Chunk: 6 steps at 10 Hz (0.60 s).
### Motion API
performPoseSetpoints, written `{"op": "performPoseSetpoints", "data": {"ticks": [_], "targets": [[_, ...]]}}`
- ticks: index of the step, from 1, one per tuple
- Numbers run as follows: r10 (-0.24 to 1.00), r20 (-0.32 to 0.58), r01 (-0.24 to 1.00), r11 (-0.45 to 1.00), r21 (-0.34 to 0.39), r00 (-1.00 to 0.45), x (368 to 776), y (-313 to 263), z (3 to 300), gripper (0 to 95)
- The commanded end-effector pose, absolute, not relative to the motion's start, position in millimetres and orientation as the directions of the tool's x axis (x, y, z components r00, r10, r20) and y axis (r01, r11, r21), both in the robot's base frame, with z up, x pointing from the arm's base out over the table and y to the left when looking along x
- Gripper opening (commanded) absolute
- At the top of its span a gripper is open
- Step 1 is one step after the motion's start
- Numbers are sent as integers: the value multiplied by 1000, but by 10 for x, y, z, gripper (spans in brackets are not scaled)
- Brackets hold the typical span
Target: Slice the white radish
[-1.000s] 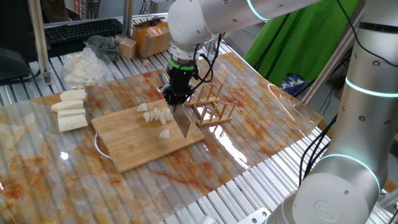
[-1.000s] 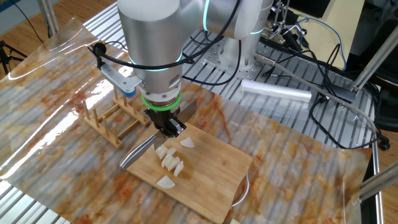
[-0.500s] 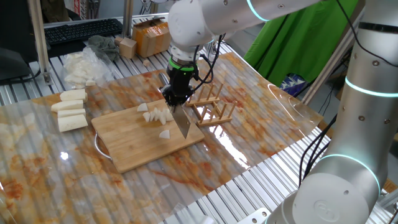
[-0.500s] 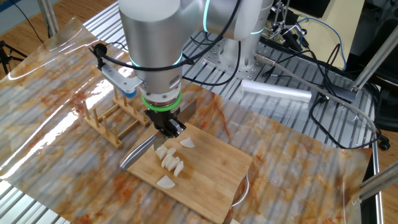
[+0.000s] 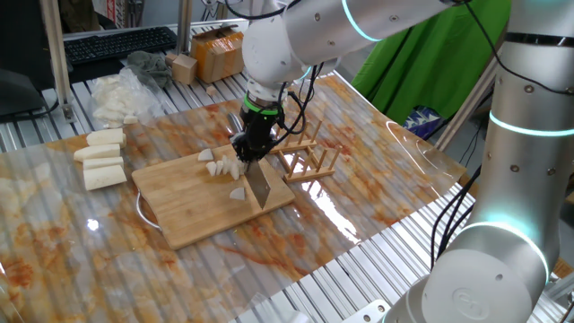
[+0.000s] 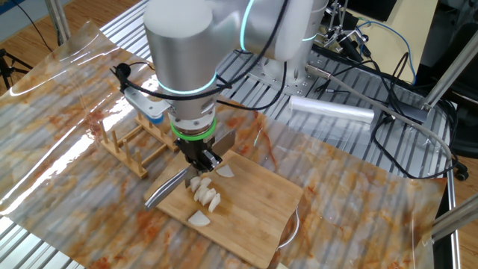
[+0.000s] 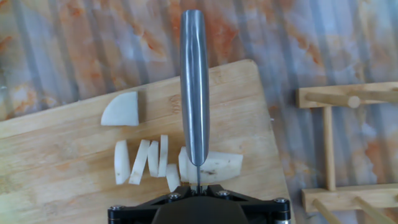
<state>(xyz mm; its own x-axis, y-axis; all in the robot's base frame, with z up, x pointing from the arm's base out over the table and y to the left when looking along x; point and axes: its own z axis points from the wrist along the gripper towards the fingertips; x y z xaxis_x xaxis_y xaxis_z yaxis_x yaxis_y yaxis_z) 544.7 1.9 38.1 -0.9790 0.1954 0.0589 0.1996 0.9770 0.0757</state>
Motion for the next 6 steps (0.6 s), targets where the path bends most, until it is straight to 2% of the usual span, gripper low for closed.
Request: {"op": "performPoseSetpoints", "data": {"ticks": [1,3,6], "targets": [[195,61,199,978,66,-979,5438,35,367,0],[195,69,199,978,61,-978,5423,19,490,0],[189,66,193,980,56,-980,5424,19,472,0]]}}
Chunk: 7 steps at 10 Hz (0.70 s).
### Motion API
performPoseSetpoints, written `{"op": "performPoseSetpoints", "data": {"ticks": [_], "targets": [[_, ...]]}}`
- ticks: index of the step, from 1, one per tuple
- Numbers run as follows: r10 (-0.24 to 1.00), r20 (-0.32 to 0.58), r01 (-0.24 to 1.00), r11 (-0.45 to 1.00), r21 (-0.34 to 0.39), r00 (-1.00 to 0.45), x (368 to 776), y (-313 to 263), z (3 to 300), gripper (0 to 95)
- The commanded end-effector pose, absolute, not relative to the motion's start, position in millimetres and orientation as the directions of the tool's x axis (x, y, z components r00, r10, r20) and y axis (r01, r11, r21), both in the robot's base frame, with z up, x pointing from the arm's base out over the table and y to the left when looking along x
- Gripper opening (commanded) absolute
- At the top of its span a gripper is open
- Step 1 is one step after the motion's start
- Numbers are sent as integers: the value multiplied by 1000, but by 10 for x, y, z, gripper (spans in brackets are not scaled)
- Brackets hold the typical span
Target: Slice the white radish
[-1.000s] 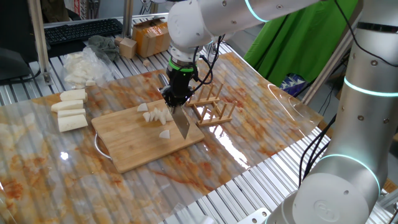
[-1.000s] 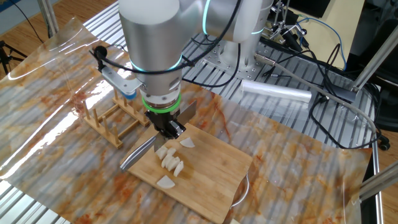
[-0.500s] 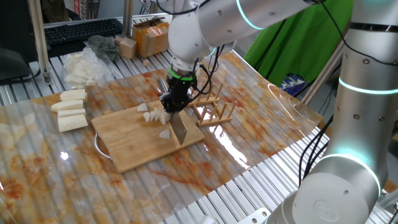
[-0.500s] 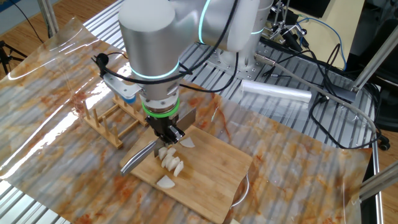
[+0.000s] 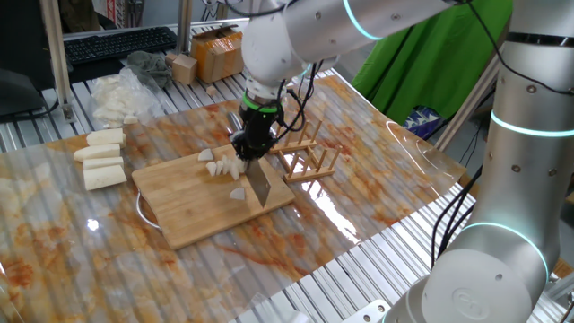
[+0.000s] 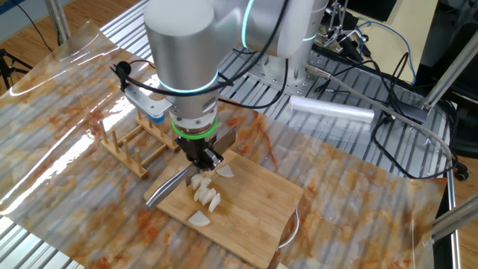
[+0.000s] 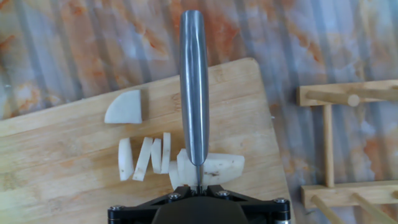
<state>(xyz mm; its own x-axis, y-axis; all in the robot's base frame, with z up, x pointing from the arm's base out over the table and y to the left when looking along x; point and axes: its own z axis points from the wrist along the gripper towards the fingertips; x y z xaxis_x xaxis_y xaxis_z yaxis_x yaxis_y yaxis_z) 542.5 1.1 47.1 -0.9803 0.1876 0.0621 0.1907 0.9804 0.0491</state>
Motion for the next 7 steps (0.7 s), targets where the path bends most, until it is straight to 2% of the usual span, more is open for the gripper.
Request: {"op": "performPoseSetpoints", "data": {"ticks": [1,3,7], "targets": [[190,55,194,979,62,-980,5427,31,389,0],[192,42,195,978,74,-980,5428,43,302,0],[217,69,221,973,70,-974,5416,96,412,0]]}}
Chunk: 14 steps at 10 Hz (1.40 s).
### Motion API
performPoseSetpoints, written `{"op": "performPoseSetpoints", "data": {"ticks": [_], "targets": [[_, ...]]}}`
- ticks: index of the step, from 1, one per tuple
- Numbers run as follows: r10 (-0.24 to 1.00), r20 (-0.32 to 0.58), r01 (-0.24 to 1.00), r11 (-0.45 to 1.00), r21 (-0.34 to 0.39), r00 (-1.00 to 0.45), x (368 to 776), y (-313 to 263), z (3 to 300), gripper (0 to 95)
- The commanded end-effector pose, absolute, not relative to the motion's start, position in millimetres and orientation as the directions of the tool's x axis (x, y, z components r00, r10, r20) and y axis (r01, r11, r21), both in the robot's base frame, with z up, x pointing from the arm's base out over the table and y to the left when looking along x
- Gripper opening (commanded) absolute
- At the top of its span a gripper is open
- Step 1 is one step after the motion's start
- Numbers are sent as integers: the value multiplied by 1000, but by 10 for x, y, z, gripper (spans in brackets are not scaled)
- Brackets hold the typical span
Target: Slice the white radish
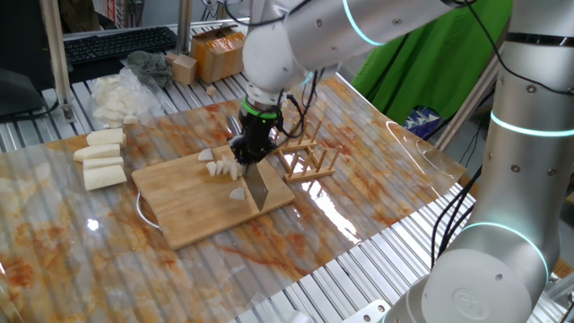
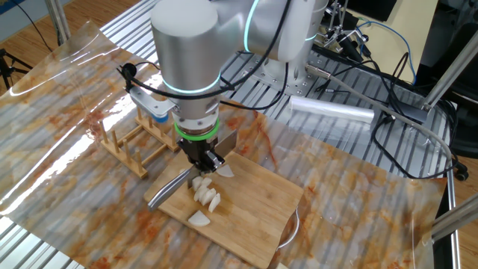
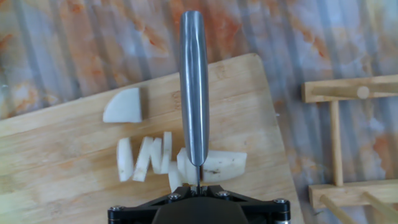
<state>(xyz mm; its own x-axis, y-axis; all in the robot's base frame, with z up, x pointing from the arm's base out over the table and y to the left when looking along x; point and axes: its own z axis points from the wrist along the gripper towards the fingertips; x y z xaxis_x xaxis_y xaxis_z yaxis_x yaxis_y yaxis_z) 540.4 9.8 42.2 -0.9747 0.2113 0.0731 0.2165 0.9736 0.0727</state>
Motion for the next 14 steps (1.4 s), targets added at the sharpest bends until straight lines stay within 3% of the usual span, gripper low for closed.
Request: {"op": "performPoseSetpoints", "data": {"ticks": [1,8,14], "targets": [[218,72,222,973,66,-973,5412,100,440,0],[211,102,216,975,45,-972,5360,39,753,0],[179,89,183,982,38,-980,5372,-91,746,0]]}}
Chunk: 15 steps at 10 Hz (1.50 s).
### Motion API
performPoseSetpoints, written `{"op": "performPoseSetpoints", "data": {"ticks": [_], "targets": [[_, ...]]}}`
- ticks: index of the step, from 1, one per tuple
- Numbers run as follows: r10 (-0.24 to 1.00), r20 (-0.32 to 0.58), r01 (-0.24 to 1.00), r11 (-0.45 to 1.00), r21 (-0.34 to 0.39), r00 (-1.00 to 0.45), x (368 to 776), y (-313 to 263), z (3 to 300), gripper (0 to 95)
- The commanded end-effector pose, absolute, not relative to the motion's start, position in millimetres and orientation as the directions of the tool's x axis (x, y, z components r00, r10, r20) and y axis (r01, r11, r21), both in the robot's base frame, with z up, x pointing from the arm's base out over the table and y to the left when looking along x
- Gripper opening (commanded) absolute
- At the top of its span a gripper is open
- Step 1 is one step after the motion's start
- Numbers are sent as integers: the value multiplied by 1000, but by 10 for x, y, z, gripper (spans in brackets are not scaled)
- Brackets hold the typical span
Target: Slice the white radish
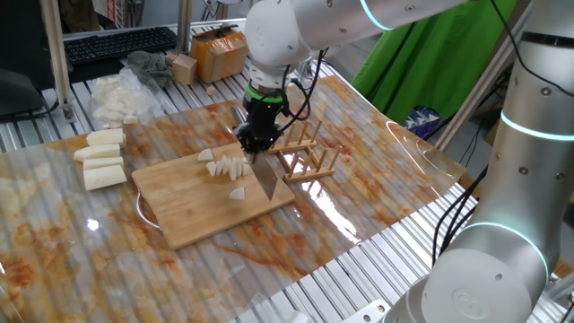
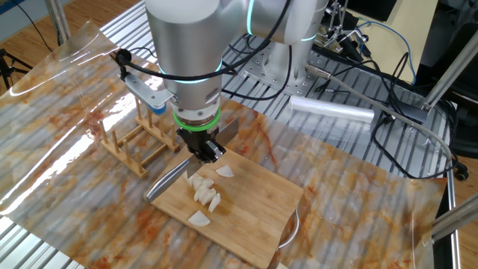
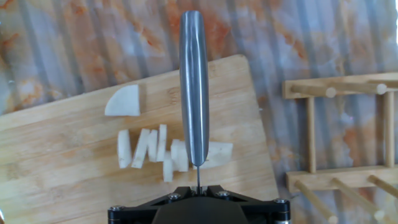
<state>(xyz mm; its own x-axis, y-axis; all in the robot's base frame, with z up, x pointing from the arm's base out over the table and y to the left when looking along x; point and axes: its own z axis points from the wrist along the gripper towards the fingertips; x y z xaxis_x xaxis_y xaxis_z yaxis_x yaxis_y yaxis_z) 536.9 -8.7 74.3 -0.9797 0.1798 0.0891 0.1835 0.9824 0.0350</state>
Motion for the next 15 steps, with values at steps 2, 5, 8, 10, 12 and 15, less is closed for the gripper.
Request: {"op": "performPoseSetpoints", "data": {"ticks": [2,5,8,10,12,15], "targets": [[181,87,185,982,37,-980,5370,-93,743,0],[177,86,181,983,41,-980,5376,-102,710,0],[180,79,186,981,64,-980,5407,-66,514,0],[182,63,187,980,68,-981,5424,-41,346,0],[185,57,189,979,71,-981,5407,-31,286,0],[203,69,207,976,69,-977,5395,-17,365,0]]}}
